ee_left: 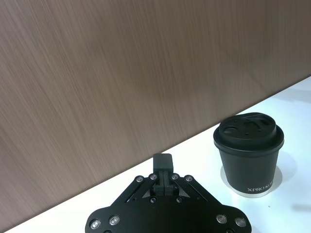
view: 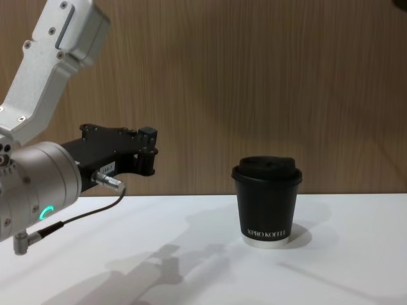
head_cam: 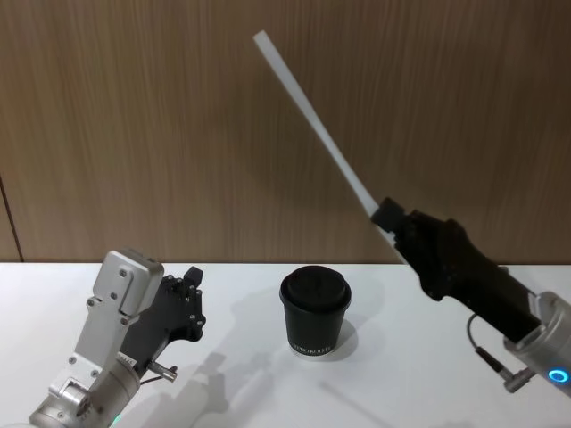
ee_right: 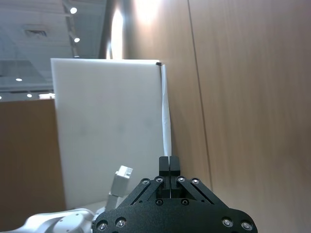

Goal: Pick up the straw with one hand, pass it to the other hand, and insert it into the cup.

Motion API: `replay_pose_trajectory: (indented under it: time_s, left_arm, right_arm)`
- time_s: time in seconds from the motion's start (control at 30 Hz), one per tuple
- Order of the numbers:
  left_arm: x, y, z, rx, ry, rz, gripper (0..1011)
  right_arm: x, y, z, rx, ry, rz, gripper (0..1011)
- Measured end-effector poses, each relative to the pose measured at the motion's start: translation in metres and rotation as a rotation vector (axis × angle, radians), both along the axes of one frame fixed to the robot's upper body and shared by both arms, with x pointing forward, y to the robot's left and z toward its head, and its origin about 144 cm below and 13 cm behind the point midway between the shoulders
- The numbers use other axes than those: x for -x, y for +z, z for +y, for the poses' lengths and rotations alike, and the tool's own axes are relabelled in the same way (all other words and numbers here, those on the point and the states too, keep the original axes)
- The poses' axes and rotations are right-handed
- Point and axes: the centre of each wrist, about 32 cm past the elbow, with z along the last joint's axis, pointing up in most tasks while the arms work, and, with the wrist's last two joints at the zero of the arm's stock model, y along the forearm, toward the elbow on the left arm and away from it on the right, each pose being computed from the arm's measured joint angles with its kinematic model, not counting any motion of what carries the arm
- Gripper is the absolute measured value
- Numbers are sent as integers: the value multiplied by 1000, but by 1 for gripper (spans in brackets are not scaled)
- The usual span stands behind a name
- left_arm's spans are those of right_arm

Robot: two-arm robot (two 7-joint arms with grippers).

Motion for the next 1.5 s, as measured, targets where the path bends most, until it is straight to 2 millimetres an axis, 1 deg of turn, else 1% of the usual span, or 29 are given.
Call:
replay_pose_trajectory:
  time_s: [0.27, 0.63, 0.97, 1.23, 1.3, 1.33, 1.37, 1.47, 1.5]
  left_arm:
    - [-2, 3, 0, -4, -23, -9, 0]
    - [-8, 19, -1, 4, -132, -40, 0]
    - [-14, 43, 0, 55, -276, -63, 0]
    - [-18, 65, 7, 127, -396, -61, 0]
    - [-19, 69, 8, 141, -416, -59, 37]
    - [-19, 71, 9, 152, -430, -55, 37]
    - [-19, 75, 11, 165, -447, -54, 81]
    - [-20, 81, 13, 189, -481, -49, 147]
    - [-20, 82, 14, 194, -489, -48, 201]
  right_arm:
    - [-4, -2, 9, -16, 69, 16, 11]
    - [-6, -3, 15, -27, 110, 24, 11]
    - [-7, -4, 17, -30, 127, 29, 10]
    - [-7, -4, 18, -32, 133, 29, 10]
    - [-7, -4, 18, -32, 135, 30, 11]
    - [-7, -4, 19, -32, 135, 30, 10]
    - [-7, -4, 19, -32, 135, 30, 10]
    - [-7, -4, 19, -32, 136, 30, 10]
    - [-7, -4, 19, -32, 136, 30, 10]
